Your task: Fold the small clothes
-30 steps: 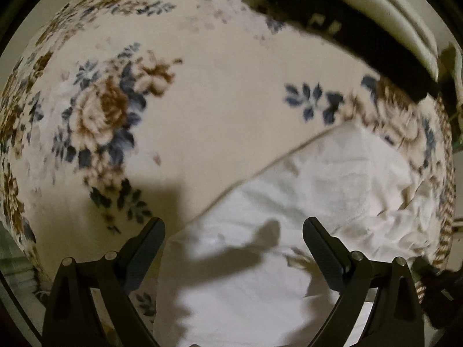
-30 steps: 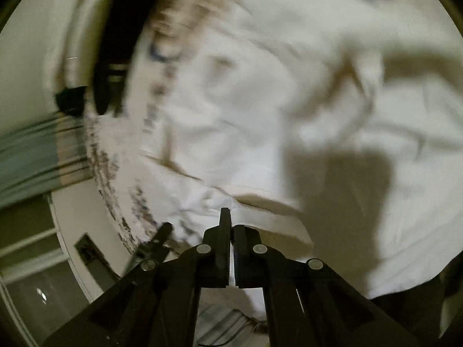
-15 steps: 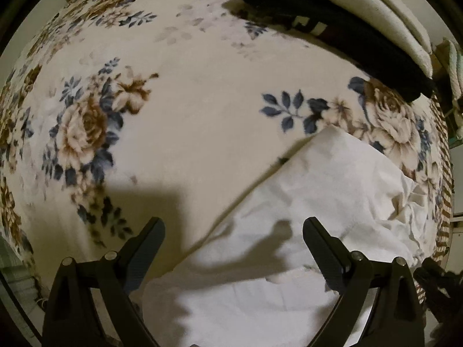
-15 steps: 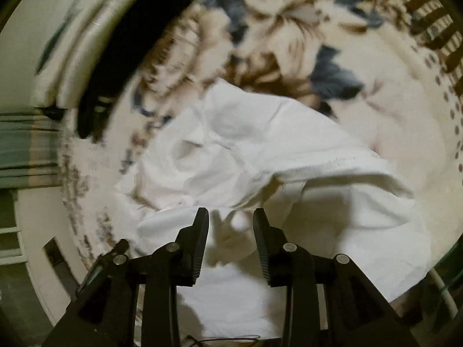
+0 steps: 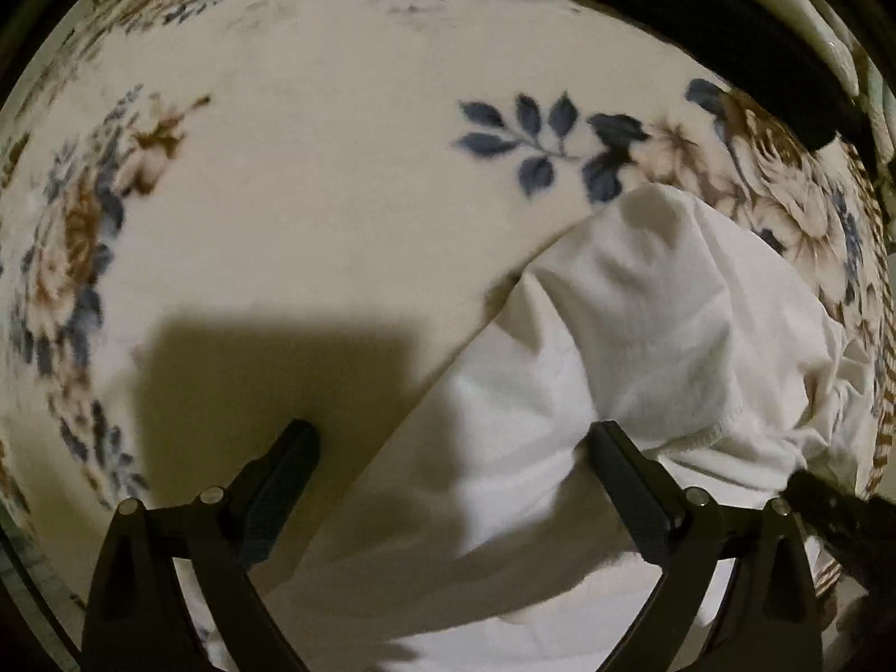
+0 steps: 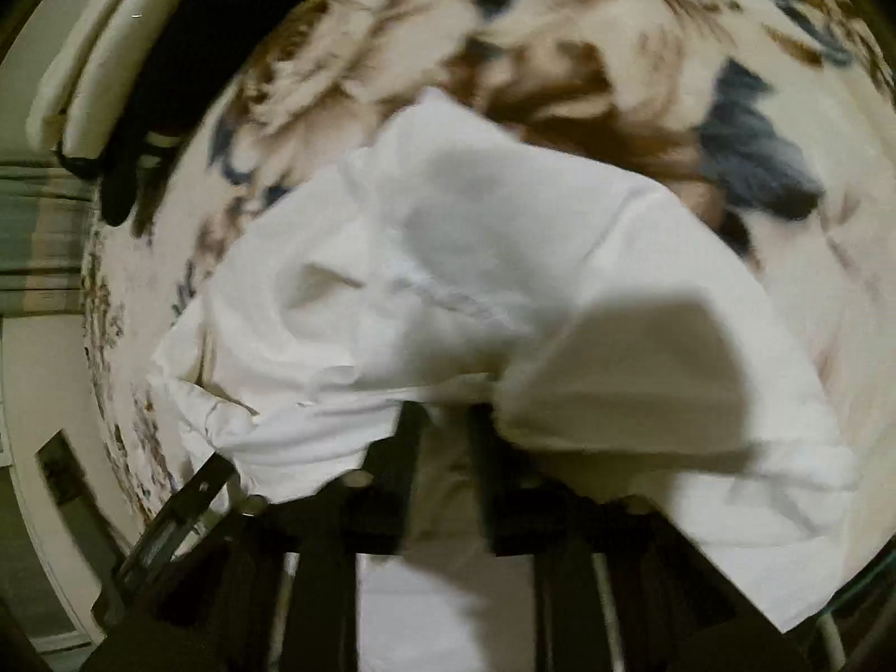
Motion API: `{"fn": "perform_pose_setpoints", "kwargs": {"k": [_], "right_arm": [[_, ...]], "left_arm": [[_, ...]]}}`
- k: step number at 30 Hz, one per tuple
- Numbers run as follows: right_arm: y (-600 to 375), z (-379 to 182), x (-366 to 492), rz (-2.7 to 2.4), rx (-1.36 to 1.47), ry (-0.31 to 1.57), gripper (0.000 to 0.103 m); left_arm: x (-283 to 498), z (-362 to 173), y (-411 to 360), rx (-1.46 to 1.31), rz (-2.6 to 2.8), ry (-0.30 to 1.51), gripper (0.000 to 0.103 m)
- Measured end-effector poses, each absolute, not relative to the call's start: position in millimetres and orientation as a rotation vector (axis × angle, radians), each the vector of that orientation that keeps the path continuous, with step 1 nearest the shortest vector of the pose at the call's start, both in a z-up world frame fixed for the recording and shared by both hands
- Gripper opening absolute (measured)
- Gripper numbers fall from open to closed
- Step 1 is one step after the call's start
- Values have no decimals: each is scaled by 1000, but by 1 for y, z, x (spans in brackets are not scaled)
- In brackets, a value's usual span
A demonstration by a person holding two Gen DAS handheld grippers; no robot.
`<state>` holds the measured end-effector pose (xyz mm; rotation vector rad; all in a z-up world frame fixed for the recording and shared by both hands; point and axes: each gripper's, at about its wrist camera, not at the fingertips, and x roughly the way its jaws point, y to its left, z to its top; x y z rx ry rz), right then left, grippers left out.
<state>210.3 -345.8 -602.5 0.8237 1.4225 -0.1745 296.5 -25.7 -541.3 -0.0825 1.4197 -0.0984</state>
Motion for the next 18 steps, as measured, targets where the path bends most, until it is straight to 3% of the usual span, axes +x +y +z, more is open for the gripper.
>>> {"fn": "perform_pose_setpoints", "kwargs": {"k": [3,5,8,11,14,17,18], "right_arm": [[-339,-596,216,-120,760,1467,25],[-333,-575,217,-64,746,1464,46],[-335,-536,221,-35,656,1408,61],[-345,-512,238,-72,507,1353,66],[-365,-510,263,-136,410,1314,66],[-381,-536,288,-92,394,1406,66],[-382,-546,292,-60,404,1448,66]], "left_arm": [[294,-521,-24,-85,-117,1407,101],[291,-495,-21,-102,-149,1369,101],[302,-466,-23,-95,-204,1309,101],[327,-466,-37,-49,-274,1286,101],[355,-505,-64,54,-355,1362,99],[365,-531,-76,59,-410,1428,98],[366,-533,-77,45,-428,1419,93]]}}
